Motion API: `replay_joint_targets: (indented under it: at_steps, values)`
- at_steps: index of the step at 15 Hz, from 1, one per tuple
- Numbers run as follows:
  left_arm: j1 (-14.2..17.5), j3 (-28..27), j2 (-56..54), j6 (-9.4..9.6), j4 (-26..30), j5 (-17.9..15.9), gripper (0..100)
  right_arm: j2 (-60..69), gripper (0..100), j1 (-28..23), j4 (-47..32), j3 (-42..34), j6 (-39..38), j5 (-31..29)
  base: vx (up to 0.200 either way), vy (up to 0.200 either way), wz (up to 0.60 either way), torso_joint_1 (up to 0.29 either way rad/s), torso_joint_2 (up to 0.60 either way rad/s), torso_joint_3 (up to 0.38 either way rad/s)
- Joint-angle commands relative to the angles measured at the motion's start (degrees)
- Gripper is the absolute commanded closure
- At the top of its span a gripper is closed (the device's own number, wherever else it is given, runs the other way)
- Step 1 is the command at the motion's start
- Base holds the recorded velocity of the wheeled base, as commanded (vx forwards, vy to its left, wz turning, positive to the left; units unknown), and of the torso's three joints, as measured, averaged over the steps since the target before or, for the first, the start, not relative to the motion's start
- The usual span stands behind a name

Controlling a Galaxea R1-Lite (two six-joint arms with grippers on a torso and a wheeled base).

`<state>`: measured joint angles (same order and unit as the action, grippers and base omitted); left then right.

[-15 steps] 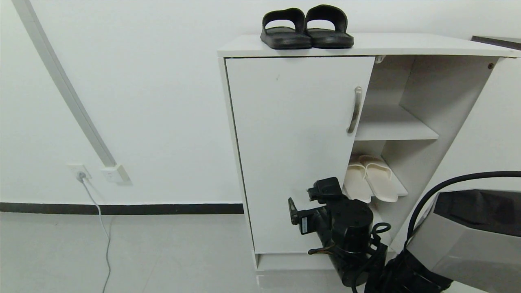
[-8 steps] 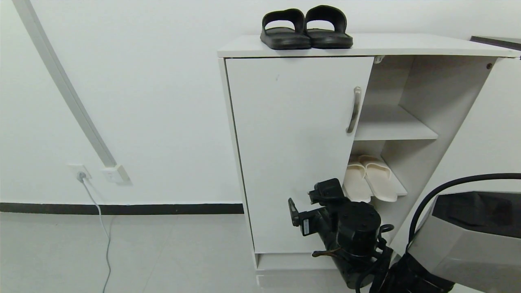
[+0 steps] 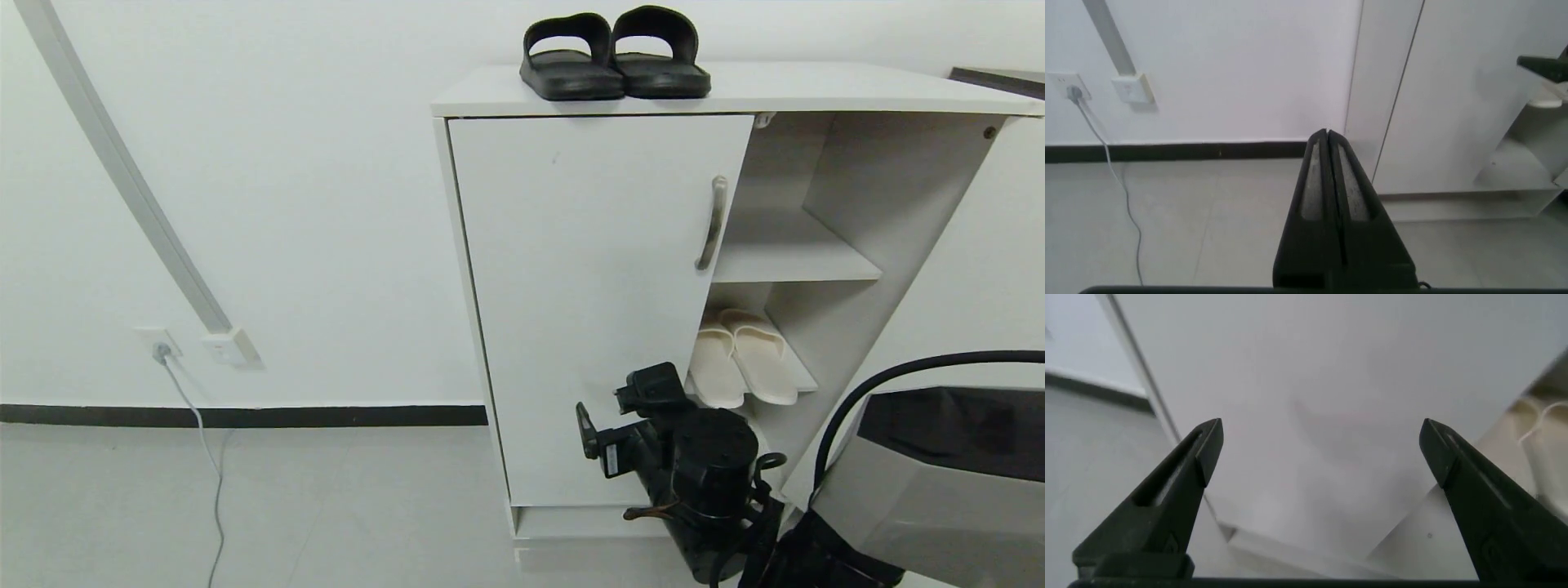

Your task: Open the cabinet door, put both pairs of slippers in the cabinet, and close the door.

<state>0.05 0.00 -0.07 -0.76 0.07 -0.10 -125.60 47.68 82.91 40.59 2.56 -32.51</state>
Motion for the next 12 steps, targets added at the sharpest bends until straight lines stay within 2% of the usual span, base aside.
replay_joint_targets:
  at_steps: [1, 5, 12]
  values:
    - [0.0, 0.0, 0.1, -0.04, -0.1, 0.0, 100, -0.3, 0, 0.0, 0.3, 0.0, 0.0, 0.0, 0.0, 0.0, 0.0, 0.056, -0.38, -0.359]
    - [0.0, 0.0, 0.1, -0.04, -0.1, 0.0, 100, -0.3, 0, 0.0, 0.2, 0.0, 0.0, 0.0, 0.0, 0.0, 0.0, 0.061, -0.48, -0.356]
    - [0.0, 0.0, 0.1, -0.04, -0.1, 0.0, 100, -0.3, 0, 0.2, 0.3, -0.1, 0.0, 0.0, 0.0, 0.0, 0.0, 0.132, -0.46, -0.339]
